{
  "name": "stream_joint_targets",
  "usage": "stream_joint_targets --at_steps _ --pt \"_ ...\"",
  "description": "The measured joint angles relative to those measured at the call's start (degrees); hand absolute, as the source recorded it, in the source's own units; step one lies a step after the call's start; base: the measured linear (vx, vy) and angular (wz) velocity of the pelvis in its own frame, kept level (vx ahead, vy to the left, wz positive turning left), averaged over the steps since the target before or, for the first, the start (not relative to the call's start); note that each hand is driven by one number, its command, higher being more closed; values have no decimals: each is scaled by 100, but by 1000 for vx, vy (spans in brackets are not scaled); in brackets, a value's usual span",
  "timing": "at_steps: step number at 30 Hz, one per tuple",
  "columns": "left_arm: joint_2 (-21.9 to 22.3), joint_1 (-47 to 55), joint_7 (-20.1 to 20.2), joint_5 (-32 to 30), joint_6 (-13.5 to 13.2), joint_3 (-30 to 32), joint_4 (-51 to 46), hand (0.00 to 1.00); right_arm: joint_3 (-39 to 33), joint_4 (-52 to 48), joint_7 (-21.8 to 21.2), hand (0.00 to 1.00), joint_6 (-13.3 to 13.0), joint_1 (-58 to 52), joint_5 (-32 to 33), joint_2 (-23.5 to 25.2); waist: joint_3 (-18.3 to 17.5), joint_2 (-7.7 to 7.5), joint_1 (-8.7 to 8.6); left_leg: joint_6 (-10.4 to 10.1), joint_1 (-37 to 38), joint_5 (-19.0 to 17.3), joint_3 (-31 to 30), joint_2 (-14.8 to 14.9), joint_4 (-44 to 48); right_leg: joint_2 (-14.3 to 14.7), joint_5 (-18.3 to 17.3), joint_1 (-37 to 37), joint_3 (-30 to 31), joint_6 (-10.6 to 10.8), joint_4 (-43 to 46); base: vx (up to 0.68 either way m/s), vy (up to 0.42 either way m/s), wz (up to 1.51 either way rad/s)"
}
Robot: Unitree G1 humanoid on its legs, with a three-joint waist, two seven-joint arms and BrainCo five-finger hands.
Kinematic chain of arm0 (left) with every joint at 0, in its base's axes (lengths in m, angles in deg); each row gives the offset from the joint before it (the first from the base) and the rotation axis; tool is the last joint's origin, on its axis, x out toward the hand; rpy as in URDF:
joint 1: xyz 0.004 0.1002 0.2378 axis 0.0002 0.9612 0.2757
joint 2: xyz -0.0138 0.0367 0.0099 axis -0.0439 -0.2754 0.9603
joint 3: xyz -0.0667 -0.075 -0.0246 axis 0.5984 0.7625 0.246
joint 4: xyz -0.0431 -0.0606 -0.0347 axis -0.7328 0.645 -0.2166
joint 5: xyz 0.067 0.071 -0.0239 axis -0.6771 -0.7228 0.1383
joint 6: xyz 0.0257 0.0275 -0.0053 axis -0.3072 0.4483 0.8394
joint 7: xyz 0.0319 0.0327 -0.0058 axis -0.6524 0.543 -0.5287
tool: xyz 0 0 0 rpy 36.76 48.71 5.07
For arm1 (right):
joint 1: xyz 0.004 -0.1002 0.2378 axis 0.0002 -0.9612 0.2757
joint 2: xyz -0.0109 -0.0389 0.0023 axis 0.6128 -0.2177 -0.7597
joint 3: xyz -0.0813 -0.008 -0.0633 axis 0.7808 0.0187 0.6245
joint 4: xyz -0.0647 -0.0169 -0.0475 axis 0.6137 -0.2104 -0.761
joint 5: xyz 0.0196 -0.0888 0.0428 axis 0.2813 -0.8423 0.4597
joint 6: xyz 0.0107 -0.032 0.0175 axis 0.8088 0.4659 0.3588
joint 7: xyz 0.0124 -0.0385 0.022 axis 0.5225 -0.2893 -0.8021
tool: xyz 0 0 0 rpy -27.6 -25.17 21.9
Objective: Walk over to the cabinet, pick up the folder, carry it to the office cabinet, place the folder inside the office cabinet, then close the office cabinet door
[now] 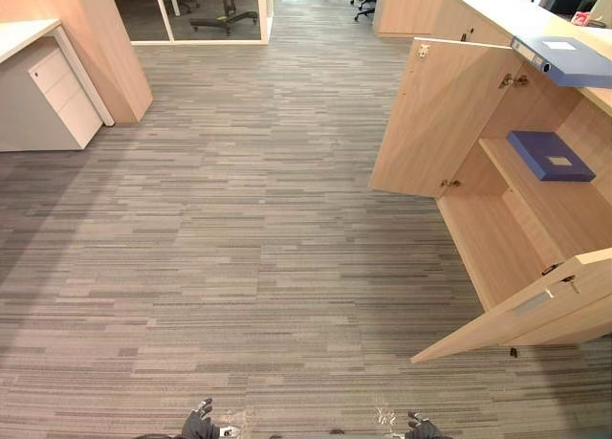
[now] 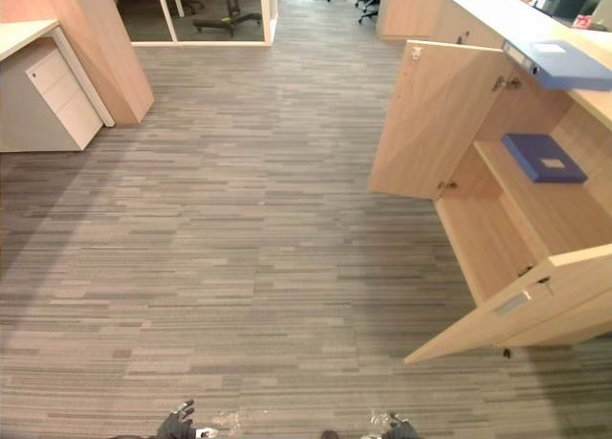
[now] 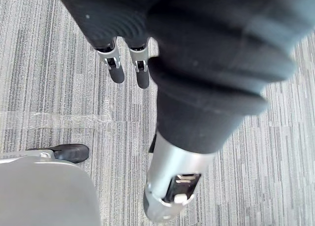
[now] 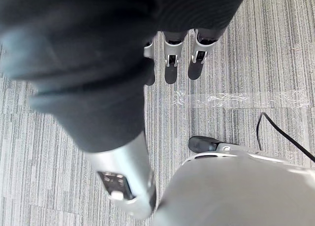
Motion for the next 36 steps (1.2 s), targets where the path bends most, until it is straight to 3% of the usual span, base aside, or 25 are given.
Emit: stream_joint_targets --at_steps 3,5,7,8,9,10,13,14,17,18,19,20,21,22,24,25,26,28,29,30,31,32,34,35,36 --pt "89 31 -4 -70 -9 296 -361 0 -150 -2 -8 0 -3 85 0 60 181 -60 -6 -68 -323 -298 3 1 622 -20 -44 -13 1 -18 19 -15 1 3" --pt "221 27 8 -53 -23 547 -759 0 -363 -11 -19 0 -19 168 24 55 490 31 -11 -492 -1134 -958 32 187 2416 59 -153 16 -99 -178 47 -61 8 10" --pt "405 36 22 26 -23 760 -1004 0 -428 -65 -18 0 -32 159 40 30 629 106 13 -692 -1895 -891 113 347 4047 109 -218 171 -118 -284 89 15 32 10" --pt "538 9 22 124 -31 898 -1164 0 -425 -134 -18 0 -29 147 38 11 757 97 53 -627 -2319 -840 240 527 4966 87 -312 266 -118 -329 209 71 41 -3" --pt "559 12 20 158 -35 915 -1221 0 -428 -148 -15 0 -26 149 40 11 780 103 71 -548 -2465 -922 343 648 5209 61 -345 301 -117 -351 255 133 73 -6" --pt "581 -21 18 190 -57 871 -1223 0 -482 -176 -10 0 -18 139 43 17 803 88 78 -517 -2690 -1022 457 812 5175 -33 -393 365 -116 -300 272 106 93 -2" --pt "609 -54 19 317 -96 875 -1227 0 -679 -201 4 0 -29 147 78 64 811 72 88 -489 -2832 -864 354 992 3142 -359 -556 372 -57 -61 276 182 173 -6" --pt "625 -40 3 336 -98 920 -1230 0 -671 -257 9 0 -26 110 108 67 810 74 88 -508 -2807 -595 369 1104 2193 -507 -644 375 -38 68 342 245 212 -7" --pt "685 -30 -67 428 -109 1067 -1222 0 -800 -408 15 0 -26 70 112 81 776 118 137 -610 -2777 -179 379 1460 913 -801 -1057 403 127 508 637 409 395 -21" --pt "644 -67 -94 413 -108 1076 -1190 0 -1091 -432 12 0 -23 37 119 214 748 47 178 -754 -2705 465 592 1421 981 -1099 -1231 564 147 712 707 449 460 -29" --pt "589 -141 -116 372 -117 1082 -1110 0 -1365 -400 4 0 -17 50 123 374 671 -133 212 -725 -2714 710 708 1238 1191 -1380 -1240 579 154 741 769 451 455 -29" --pt "540 -163 -135 370 -134 1097 -1042 0 -1538 -375 -2 0 -18 85 127 511 607 -225 229 -726 -2730 711 692 1105 1353 -1497 -1190 554 188 668 858 571 530 -46" --pt "504 -168 -190 301 -168 1226 -828 0 -1759 -271 -47 0 -27 141 134 747 421 -344 233 -450 -2683 509 720 816 1716 -1803 -932 413 309 418 1248 485 438 -39" --pt "494 -172 -235 279 -184 1237 -781 0 -1811 -216 -71 0 -27 163 142 783 349 -379 179 -314 -2625 406 758 717 1852 -1940 -776 344 348 466 1483 606 553 -31" --pt "500 -172 -282 262 -200 1193 -570 0 -1802 -195 -123 0 -31 171 177 761 242 -396 110 -93 -2189 -18 953 385 1999 -2328 -226 77 463 298 2574 431 406 -18" --pt "507 -133 -278 263 -206 1093 -464 0 -1732 -196 -126 0 -35 130 191 709 91 -378 113 29 -1840 -241 1113 203 1855 -2642 430 -359 389 -119 3416 599 531 -26" --pt "497 -109 -277 254 -218 957 -350 0 -1553 -282 -93 0 -96 128 212 608 35 -319 64 145 -1522 -359 1256 69 1711 -2952 739 -708 100 -493 4480 501 443 -18" --pt "390 -159 -283 231 -209 745 -202 0 -1237 -375 -97 0 -103 190 254 487 74 -286 -63 198 -976 -389 1190 -31 1392 -3131 417 -1108 -676 -448 5820 572 403 3" --pt "322 -264 -290 87 -204 558 -97 0 -1053 -398 -80 0 -128 220 277 487 134 -232 -61 197 -659 -389 1080 -10 1168 -2919 -284 -1256 -1139 -252 6088 570 340 -1" --pt "293 -312 -291 48 -202 449 -35 0 -999 -430 -78 0 -133 252 285 500 197 -197 -61 195 -496 -390 1054 14 1070 -2738 -626 -1296 -1325 -114 6024 399 186 -10" --pt "276 -442 -292 -13 -186 269 89 0 -878 -473 -68 0 -178 310 324 508 334 -146 -94 161 -188 -411 1060 51 902 -2359 -1103 -1393 -1651 -1 5618 346 113 -16" --pt "282 -549 -287 -95 -174 175 90 0 -820 -516 -73 0 -215 393 408 507 513 -126 -116 111 130 -444 1104 49 750 -2030 -1313 -1473 -1987 49 4973 320 79 -17" --pt "283 -686 -272 -130 -176 144 81 0 -701 -564 -71 0 -238 463 484 511 615 -136 -183 41 425 -546 1196 34 553 -1575 -1268 -1727 -2423 30 3783 281 -1 -14" --pt "273 -751 -265 -172 -196 146 67 0 -623 -559 -69 0 -261 549 484 505 679 -165 -226 114 624 -717 1311 26 388 -1328 -985 -1911 -2745 -148 2921 267 -37 -16" --pt "253 -785 -265 -183 -196 147 67 0 -597 -539 -71 0 -255 589 484 524 714 -225 -215 60 715 -755 1371 -10 342 -1254 -826 -1952 -2876 -176 2506 255 -74 -15"
